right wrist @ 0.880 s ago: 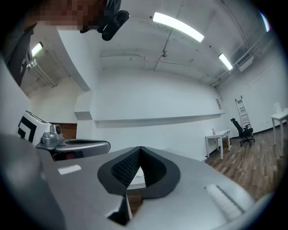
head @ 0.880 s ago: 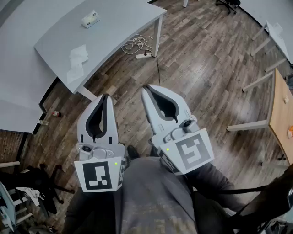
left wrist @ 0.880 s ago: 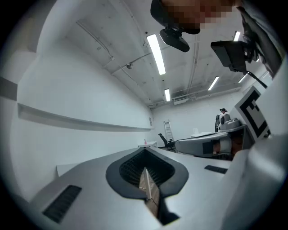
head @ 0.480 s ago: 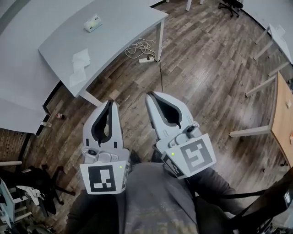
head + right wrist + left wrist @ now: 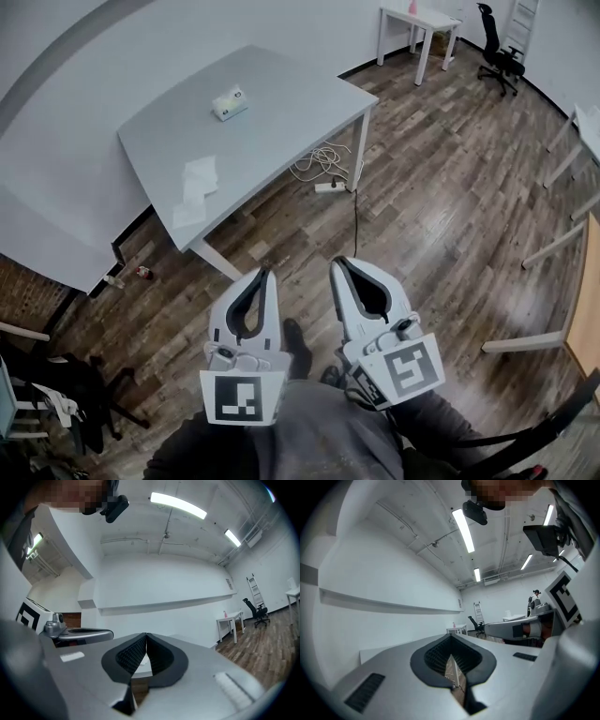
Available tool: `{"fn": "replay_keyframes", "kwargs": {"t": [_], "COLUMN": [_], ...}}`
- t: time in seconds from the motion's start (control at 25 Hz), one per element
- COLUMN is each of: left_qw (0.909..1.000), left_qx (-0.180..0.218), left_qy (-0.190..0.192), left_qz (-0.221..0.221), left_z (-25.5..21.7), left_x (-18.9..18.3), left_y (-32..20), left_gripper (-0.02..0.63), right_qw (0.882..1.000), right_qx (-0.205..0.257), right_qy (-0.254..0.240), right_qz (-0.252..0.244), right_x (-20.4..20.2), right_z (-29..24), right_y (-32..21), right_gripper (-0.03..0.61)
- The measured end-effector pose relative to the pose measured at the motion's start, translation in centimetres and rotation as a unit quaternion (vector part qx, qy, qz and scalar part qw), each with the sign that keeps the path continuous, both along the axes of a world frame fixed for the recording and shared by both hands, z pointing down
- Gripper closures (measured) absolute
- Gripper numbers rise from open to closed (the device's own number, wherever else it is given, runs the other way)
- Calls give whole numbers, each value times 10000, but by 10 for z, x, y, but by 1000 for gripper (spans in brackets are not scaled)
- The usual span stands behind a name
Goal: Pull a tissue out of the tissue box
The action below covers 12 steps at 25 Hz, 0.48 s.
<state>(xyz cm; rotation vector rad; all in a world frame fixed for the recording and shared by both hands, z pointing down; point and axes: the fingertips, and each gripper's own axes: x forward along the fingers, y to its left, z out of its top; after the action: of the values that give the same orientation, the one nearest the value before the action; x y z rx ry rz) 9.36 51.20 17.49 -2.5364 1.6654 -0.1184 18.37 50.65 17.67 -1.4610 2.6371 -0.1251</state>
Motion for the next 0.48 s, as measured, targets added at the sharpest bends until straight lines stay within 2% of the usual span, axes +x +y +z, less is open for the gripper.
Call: {"fn": "replay_keyframes", "kwargs": {"t": [0.24,0.48], "left_qw": [9998,9996], "left_qx": [-174,-217], "left_qy": [81,180], "left_qz": [-30,-16], "left_z": [17,23], "left_x": [-4,-20], "left_y": [-79,-194], "left_gripper": [615,615], "right_qw": [9999,9998], "right_qx": [-36,-138], "right_qy": [109,122], "right_qz": [-84,-76], "right_x": [-4,-19], "right_z": [10,19], "right_y": [-77,-185], "right_gripper": [575,575]}}
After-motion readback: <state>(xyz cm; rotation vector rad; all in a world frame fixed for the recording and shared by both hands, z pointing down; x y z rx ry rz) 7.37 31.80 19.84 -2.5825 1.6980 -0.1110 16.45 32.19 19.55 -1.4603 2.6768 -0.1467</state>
